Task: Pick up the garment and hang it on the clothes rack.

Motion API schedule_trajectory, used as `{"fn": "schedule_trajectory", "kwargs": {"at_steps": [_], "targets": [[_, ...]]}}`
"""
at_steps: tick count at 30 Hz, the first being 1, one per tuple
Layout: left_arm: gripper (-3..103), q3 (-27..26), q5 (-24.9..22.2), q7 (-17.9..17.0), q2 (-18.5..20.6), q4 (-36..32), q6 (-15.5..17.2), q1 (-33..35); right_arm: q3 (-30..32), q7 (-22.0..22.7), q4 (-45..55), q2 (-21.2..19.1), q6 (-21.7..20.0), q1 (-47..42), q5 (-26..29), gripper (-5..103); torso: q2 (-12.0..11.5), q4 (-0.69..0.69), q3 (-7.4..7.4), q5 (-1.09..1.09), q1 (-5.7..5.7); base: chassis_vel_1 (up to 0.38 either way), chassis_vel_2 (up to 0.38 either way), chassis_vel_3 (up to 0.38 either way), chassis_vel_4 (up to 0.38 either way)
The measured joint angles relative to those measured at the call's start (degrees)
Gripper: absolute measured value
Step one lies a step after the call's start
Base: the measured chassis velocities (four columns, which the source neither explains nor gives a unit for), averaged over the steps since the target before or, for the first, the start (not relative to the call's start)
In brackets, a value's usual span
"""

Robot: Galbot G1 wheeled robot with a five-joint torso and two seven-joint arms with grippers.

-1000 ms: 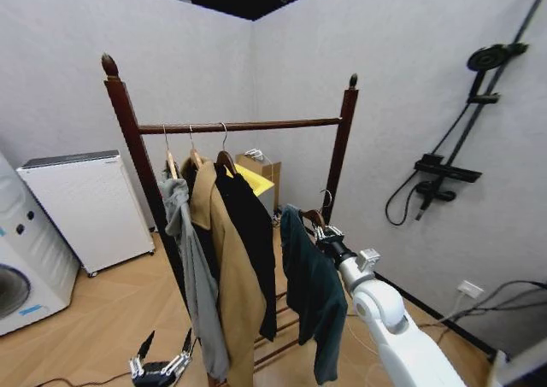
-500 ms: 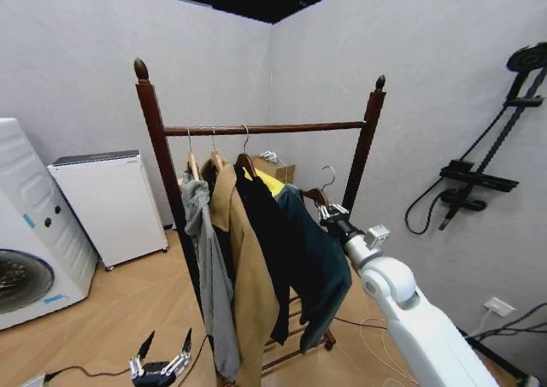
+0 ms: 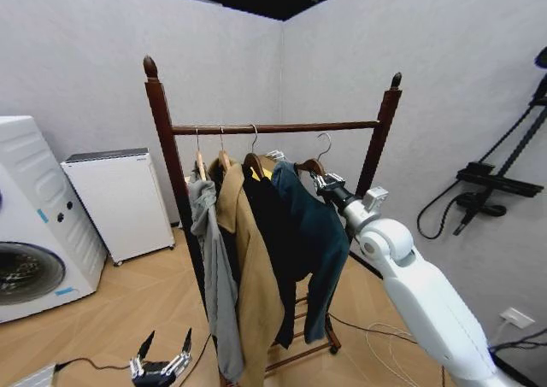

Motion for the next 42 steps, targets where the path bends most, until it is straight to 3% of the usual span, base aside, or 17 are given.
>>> {"fn": "schedule_trajectory", "kwargs": {"at_steps": [9,14,21,28,42], "targets": [[100,0.0,0.0,0.0,0.0,0.0,0.0,0.0,-2.9,-1.5,-1.3,-1.0,-1.8,7.4,2.9,10,0.0,-0.01,-0.01,0.00,0.00,0.000,0.000,0.000,0.000],[100,0.0,0.0,0.0,0.0,0.0,0.0,0.0,-7.1,-1.3,-3.8,-1.4,-5.4,15.6,7.6,10,0.0,0.01,-0.01,-0.01,0.00,0.000,0.000,0.000,0.000],[100,0.0,0.0,0.0,0.0,0.0,0.0,0.0,-11.4,-0.3,-5.3,-2.7,-10.6,19.0,12.4,10,0.0,0.00,-0.01,0.00,0.00,0.000,0.000,0.000,0.000],[100,0.0,0.0,0.0,0.0,0.0,0.0,0.0,-15.9,-0.3,-8.6,-3.0,-10.4,22.1,14.4,10,0.0,0.00,0.00,0.00,-0.01,0.000,0.000,0.000,0.000],[100,0.0,0.0,0.0,0.0,0.0,0.0,0.0,-23.3,0.6,-15.9,0.3,-10.3,28.3,16.1,10,0.0,0.01,0.00,0.00,-0.01,0.000,0.000,0.000,0.000]]}}
